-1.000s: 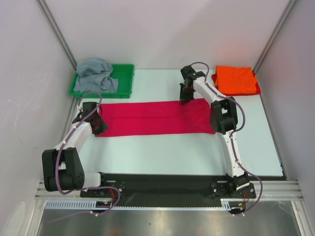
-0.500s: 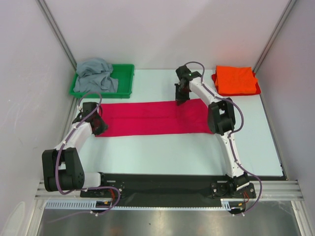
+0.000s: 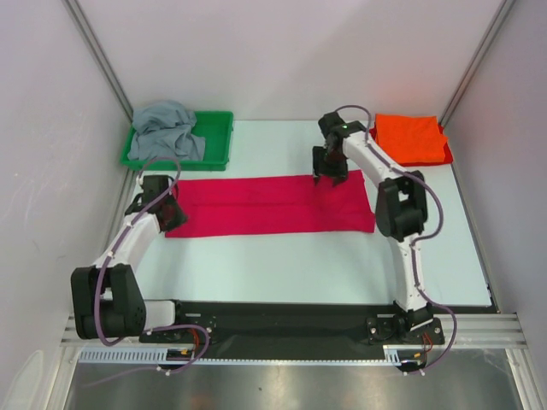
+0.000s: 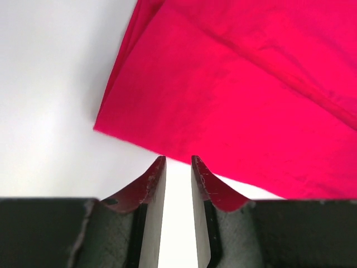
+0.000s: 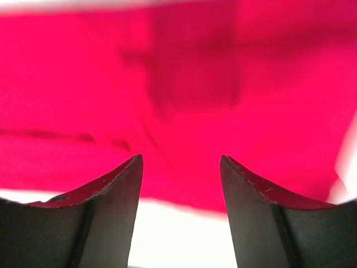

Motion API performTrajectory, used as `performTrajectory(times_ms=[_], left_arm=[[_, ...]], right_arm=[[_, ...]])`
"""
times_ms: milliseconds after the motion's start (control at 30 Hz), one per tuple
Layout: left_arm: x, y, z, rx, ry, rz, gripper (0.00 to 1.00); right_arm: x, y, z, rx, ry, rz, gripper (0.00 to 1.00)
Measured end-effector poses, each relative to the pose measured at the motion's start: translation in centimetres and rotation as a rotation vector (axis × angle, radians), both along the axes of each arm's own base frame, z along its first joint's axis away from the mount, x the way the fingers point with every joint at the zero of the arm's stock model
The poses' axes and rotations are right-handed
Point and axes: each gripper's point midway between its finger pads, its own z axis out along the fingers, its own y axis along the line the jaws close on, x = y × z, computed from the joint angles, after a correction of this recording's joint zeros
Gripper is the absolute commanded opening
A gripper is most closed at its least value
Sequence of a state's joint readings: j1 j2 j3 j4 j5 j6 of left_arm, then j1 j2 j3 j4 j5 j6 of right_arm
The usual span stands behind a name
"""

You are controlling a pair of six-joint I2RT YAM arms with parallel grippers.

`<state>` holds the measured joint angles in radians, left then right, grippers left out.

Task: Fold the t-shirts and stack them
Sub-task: Fold the tshirt

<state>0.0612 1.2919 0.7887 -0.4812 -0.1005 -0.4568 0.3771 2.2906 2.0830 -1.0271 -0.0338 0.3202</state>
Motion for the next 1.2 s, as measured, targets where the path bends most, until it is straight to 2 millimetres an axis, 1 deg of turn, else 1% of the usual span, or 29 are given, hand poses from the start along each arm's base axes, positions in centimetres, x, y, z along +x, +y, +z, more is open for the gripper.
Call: performTrajectory(times_ms=[33, 100, 133, 200, 267, 300, 367, 400, 433, 567, 633, 700, 800, 933, 1033, 1200], left_arm=[[0.4, 0.0, 0.6, 0.021, -0.012, -0.021, 0.3], [1.6, -0.1, 2.0, 0.06, -0.049, -0.056, 0.31], [2.3, -0.2, 2.7, 0.089, -0.061, -0.077, 0.3], [4.3, -0.7, 4.1, 0.134, -0.087, -0.12, 0.25], [6.4, -1.7, 4.8, 0.157, -0.101, -0.171, 0.19], [7.6, -2.4, 5.0, 0.167, -0.11, -0.202, 0.15], [9.7, -3.9, 4.8, 0.196, -0.125, -0.271, 0.13], [10.5, -4.9, 4.5, 0.208, -0.132, -0.312, 0.13], [11.2, -5.8, 4.3, 0.214, -0.139, -0.343, 0.12], [14.0, -10.2, 2.2, 0.259, -0.157, -0.489, 0.11], [14.8, -11.7, 1.2, 0.275, -0.15, -0.534, 0.1], [15.8, -12.7, 0.4, 0.292, -0.143, -0.564, 0.11], [17.0, -13.1, -0.5, 0.319, -0.13, -0.571, 0.11], [17.7, -12.5, -1.1, 0.357, -0.095, -0.558, 0.11], [17.3, -12.0, -1.7, 0.377, -0.06, -0.558, 0.11], [16.5, -11.4, -2.3, 0.397, -0.014, -0.552, 0.11]], right_arm=[[-1.2, -0.8, 0.9, -0.01, 0.006, -0.007, 0.64], [-2.9, -2.4, 2.8, -0.033, 0.005, -0.027, 0.64], [-3.5, -3.1, 3.7, -0.039, -0.001, -0.042, 0.64], [-4.6, -4.1, 5.4, -0.045, -0.017, -0.085, 0.64], [-6.0, -4.8, 6.1, -0.043, -0.02, -0.132, 0.64], [-6.7, -5.0, 6.0, -0.045, -0.01, -0.15, 0.62], [-8.3, -5.5, 5.0, -0.056, 0.028, -0.193, 0.58], [-9.0, -5.7, 4.3, -0.062, 0.052, -0.22, 0.53], [-9.5, -5.8, 3.4, -0.062, 0.074, -0.25, 0.53], [-11.2, -5.8, 0.4, -0.054, 0.139, -0.359, 0.53], [-11.6, -5.8, -0.3, -0.049, 0.146, -0.406, 0.52], [-11.7, -5.7, -0.5, -0.043, 0.139, -0.445, 0.52], [-11.8, -5.7, -0.9, -0.036, 0.121, -0.49, 0.52], [-12.4, -6.2, -2.4, -0.049, 0.12, -0.519, 0.52], [-12.6, -6.7, -3.1, -0.059, 0.125, -0.534, 0.53], [-11.8, -7.2, -3.1, -0.052, 0.098, -0.55, 0.53]])
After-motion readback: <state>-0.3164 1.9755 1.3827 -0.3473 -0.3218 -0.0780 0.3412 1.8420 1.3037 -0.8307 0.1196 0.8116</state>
